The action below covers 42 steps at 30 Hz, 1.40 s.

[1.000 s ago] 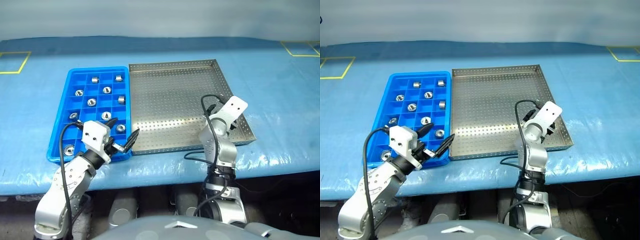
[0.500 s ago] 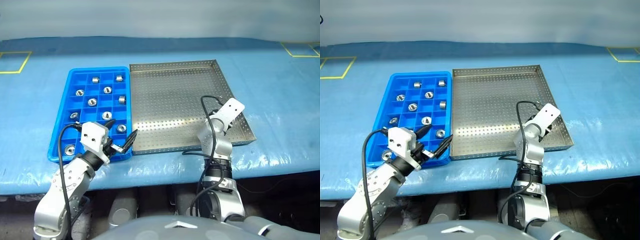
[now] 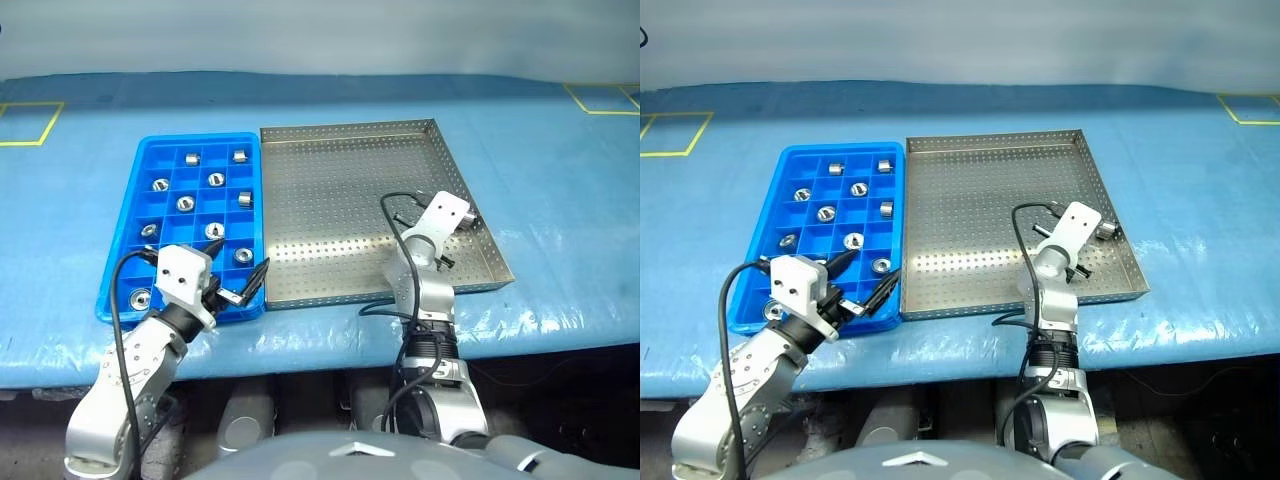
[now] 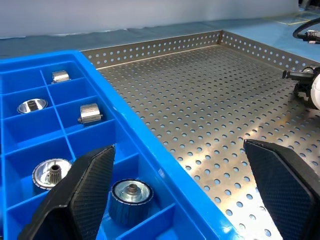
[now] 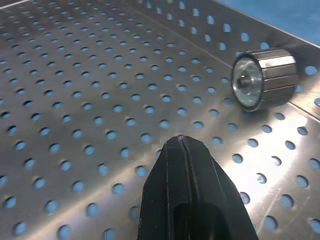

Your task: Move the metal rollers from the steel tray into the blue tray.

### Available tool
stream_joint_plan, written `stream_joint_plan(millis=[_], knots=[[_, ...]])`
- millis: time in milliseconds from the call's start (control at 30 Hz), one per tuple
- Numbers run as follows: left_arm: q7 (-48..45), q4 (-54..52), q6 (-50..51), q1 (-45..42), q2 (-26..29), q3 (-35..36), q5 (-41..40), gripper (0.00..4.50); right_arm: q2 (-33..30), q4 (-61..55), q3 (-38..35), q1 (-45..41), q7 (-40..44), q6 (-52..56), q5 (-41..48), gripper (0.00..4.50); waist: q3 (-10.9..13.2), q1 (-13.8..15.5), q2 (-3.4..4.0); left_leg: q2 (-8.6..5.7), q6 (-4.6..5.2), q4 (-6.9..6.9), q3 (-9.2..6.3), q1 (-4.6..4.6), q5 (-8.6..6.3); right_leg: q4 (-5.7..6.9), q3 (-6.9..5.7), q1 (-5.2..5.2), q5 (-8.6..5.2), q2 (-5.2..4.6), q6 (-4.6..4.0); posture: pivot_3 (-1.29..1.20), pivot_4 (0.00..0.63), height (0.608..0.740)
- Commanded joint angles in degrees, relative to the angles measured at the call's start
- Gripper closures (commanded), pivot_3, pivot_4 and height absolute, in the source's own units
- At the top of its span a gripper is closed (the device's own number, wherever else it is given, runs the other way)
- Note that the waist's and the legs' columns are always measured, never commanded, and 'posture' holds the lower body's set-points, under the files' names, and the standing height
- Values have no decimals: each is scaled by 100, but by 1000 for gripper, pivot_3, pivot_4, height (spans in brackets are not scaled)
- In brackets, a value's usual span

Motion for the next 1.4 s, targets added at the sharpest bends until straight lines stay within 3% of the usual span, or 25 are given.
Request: stream_joint_plan(millis=[33,133,533,1400], knots=[[20,-295,-153,-5,-10,64,-27,0,309,-403,100,30,312,270,266,4471,0,18,0,0,0,0,0,0,0,0,0,0,0,0,0,110,150,740],[28,-284,-143,-20,-15,61,-37,0,323,-427,74,29,142,305,191,3873,0,31,0,-1,0,1,-2,0,0,0,-3,2,0,-2,0,107,150,740],[16,-218,-133,-63,-18,45,-43,0,569,-207,-817,-516,-1124,-94,757,27,0,20,1,-1,0,-1,-2,-2,0,-2,-2,-1,0,-1,0,100,150,740],[8,-233,-157,-12,-51,30,-69,0,-236,2412,-1462,-1902,-1887,-1834,859,27,1,6,2,-2,0,-2,1,-2,0,-3,0,2,1,2,0,116,150,740]])
